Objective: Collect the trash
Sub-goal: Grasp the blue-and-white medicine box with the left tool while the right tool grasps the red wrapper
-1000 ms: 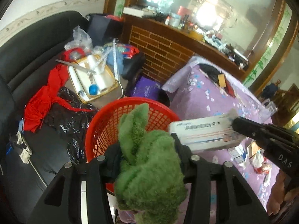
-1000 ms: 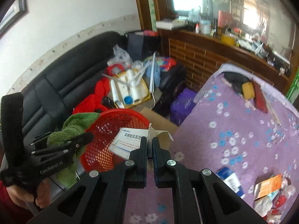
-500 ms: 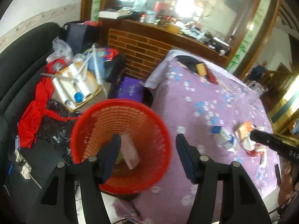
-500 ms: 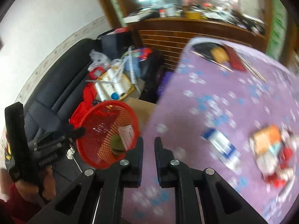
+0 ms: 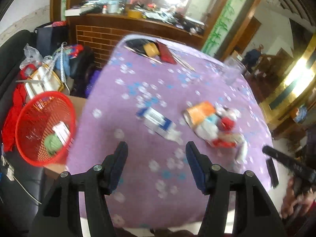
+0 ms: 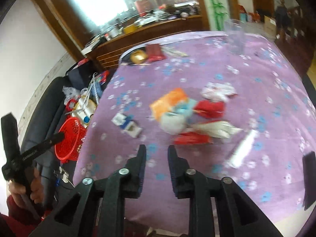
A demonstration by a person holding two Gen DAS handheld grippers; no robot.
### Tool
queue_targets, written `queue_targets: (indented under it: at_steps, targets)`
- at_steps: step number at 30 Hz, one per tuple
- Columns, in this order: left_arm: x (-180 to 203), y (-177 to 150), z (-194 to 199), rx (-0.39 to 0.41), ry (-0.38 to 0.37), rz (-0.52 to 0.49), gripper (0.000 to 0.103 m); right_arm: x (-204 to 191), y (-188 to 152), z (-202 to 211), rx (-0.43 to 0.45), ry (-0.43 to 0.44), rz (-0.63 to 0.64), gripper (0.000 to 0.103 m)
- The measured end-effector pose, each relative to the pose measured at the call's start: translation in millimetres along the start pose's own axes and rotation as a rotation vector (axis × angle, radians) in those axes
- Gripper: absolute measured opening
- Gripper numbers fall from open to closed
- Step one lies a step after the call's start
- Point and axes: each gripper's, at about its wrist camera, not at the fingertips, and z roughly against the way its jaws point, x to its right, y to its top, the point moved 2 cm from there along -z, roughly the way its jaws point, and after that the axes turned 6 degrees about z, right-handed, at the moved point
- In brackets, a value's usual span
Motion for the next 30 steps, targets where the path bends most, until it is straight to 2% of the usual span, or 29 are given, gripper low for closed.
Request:
queue_targets:
  at_steps: [5, 9, 13, 16, 19, 23, 26, 28, 30]
  targets:
    - [19, -9, -3, -0.042, 0.030, -0.032, 0.060, 40, -7, 4, 0.007, -0.001, -0.069, 0.027]
    - [21, 4, -12, -0.061, -0.008, -0.057, 0.060, 63, -15, 10, 0.058, -0.029, -0.196, 0.028]
    - [16, 22, -28, -0.078, -0.046, -0.071, 0.060, 66, -22, 15, 0.078, -0.061, -0.292, 0.032]
    - [8, 28, -40, -0.093, -0.043, -0.052, 0.060, 63, -23, 11, 0.057, -0.091, -0.328, 0.033]
    - [2, 33, -61, -0.153, -0.038, -0.032, 0.060, 58, -24, 1, 0.031, -0.067, -0.385, 0.034]
    - [0, 39, -87, -0.178, -0.023, 0.021, 0.060, 55, -31, -19, -0.014, -0.039, -0.454, 0.040]
    - [5, 39, -99, -0.184, 0.001, 0.063, 0.060, 60, -35, -42, -0.061, -0.016, -0.502, 0.042]
    - [9, 37, -100, -0.163, 0.018, 0.078, 0.060, 71, -35, -60, -0.093, 0.011, -0.552, 0.047]
    - [13, 31, -97, -0.143, 0.052, 0.092, 0.060, 81, -34, -75, -0.131, 0.029, -0.601, 0.047]
